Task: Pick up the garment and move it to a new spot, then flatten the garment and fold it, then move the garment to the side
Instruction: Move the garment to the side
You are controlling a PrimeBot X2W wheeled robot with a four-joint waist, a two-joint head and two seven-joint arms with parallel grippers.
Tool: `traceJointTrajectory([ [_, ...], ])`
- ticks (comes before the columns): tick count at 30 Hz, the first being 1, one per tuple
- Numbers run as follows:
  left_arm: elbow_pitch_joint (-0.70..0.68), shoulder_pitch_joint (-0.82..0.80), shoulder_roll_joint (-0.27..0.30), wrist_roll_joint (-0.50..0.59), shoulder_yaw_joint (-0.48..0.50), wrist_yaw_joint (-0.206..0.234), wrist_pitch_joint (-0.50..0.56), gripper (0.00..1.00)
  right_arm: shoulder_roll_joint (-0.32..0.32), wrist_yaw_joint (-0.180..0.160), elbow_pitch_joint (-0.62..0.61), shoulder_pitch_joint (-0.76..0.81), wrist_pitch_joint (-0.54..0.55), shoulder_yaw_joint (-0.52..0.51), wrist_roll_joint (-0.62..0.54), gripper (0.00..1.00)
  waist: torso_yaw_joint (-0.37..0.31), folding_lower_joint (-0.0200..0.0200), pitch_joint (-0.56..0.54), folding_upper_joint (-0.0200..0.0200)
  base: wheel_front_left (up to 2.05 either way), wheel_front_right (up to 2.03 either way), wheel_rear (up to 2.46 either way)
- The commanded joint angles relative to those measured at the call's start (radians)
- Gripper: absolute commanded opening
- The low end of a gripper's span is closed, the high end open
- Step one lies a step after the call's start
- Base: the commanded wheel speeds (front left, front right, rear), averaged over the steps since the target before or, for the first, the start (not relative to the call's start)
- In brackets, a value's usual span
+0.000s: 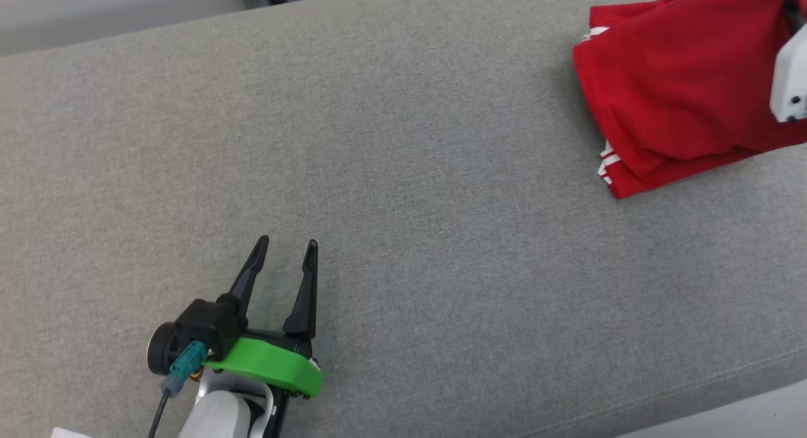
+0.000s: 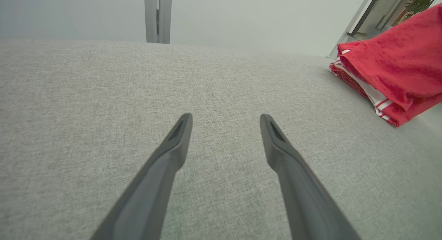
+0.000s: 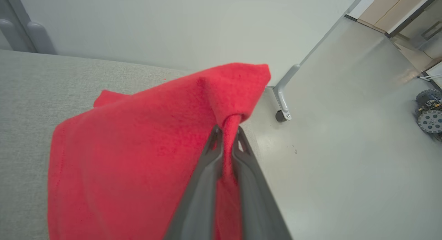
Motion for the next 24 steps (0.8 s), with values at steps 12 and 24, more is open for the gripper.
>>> traceJointTrajectory([
  [12,0.001,-0.036,0.008,0.009,0.006,-0.005,-0.003,1.0,0.031,-0.002,0.174,0.007,-0.159,-0.162,-0.091,1.0,0.047,0.0,0.064,-0.0001,0.0,0.0,0.0],
  [24,0.005,-0.039,0.02,0.004,0.028,-0.005,-0.003,1.0,0.113,-0.002,0.182,-0.002,-0.321,-0.151,-0.147,1.0,0.037,0.0,-0.014,-0.0001,0.0,0.0,0.0],
])
